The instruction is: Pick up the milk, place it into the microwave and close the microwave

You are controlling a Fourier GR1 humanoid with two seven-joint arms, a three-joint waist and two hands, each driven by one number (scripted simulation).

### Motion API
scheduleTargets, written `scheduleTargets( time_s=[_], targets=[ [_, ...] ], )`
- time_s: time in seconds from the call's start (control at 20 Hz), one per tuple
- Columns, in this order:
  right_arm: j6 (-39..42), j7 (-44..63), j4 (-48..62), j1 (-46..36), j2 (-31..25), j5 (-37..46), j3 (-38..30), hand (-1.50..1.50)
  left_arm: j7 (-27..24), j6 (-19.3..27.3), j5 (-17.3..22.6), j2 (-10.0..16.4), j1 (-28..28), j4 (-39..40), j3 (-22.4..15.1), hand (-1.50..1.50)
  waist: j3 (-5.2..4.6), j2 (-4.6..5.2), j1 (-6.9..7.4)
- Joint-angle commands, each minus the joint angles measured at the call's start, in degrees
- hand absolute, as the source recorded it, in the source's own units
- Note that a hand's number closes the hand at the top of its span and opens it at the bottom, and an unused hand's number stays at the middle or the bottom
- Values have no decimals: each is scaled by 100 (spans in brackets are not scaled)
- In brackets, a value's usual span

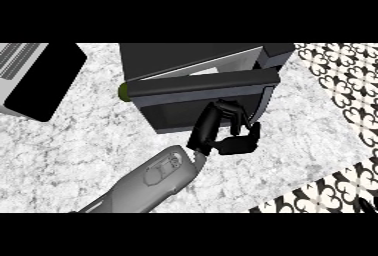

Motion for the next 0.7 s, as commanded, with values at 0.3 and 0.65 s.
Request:
scheduleTargets(
  time_s=[0.3, 0.65],
  targets=[
    [347, 65, -398, -7, -260, -353, 25, -150, -356, -105, 648, -7, -810, 795, 414, 150, 14, 82, -253],
    [433, 162, -636, 54, -431, -543, -44, -150, -659, -181, 914, -7, -1023, 1261, 461, 150, 21, 106, -437]
  ],
)
